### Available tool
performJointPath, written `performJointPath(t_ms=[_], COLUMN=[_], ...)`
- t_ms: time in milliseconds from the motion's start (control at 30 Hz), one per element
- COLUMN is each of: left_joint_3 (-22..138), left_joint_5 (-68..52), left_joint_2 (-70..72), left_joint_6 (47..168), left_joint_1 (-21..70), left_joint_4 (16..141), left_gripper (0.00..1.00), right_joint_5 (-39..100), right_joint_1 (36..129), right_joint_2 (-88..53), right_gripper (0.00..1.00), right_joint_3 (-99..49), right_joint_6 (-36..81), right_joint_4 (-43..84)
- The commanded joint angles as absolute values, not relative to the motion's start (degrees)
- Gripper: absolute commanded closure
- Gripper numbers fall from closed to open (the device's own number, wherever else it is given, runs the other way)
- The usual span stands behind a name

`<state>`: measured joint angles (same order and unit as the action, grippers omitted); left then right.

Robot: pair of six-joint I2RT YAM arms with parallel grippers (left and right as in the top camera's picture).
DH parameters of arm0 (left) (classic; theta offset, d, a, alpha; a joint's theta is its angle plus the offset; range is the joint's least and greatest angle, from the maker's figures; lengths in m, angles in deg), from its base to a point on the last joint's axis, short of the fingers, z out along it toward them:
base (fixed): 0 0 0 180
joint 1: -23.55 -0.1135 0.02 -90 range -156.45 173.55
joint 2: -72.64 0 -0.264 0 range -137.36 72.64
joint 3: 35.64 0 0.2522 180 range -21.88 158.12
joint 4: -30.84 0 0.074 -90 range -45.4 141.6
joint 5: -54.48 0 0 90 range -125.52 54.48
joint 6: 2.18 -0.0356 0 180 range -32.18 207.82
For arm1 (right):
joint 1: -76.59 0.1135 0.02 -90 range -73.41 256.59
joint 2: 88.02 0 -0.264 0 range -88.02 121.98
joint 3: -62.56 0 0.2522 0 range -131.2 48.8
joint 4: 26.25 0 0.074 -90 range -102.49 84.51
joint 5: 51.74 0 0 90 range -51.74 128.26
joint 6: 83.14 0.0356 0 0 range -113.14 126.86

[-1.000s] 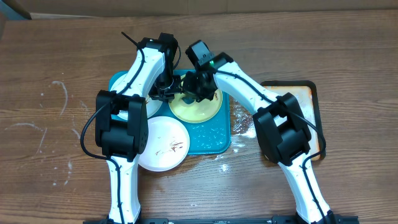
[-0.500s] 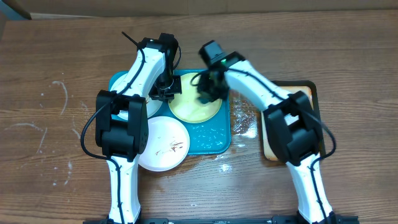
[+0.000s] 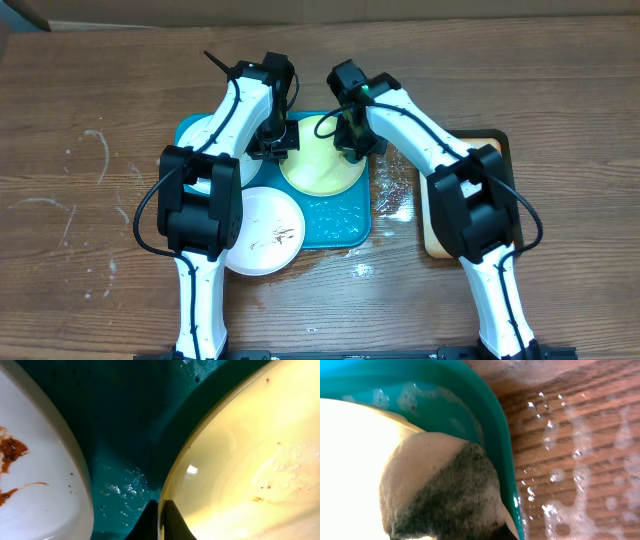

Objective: Clean dirty plates on tray and stack at the side
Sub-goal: 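Move the sponge back to the pan with the right gripper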

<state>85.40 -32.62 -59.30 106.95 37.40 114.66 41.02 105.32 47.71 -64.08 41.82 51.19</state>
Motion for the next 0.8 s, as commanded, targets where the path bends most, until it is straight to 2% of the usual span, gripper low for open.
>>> performJointPath(t_ms=[0, 300, 533, 767], left_joint_3=[85.7, 85.7, 86.0, 91.6], left_joint_5=[-36.2, -36.1, -35.9, -36.1], left_joint_2=[-60.1, -60.1, -59.5, -56.0], left_joint_6=[106.0, 106.0, 106.0, 106.1], left_joint_1=[36.4, 36.4, 36.4, 36.5], left_joint_4=[115.3, 115.3, 114.8, 116.3], left_gripper=[0.96, 0.96, 0.96, 0.96], right_joint_5=[47.3, 49.2, 55.1, 52.2], right_joint_1=[105.5, 105.3, 103.6, 99.2], right_joint_2=[49.5, 49.5, 48.6, 45.7], right_gripper=[0.96, 0.96, 0.96, 0.96], right_joint_3=[-73.9, -95.0, -96.8, -96.8], right_joint_6=[40.4, 39.8, 40.0, 39.9], right_joint_4=[56.1, 72.7, 84.5, 84.6])
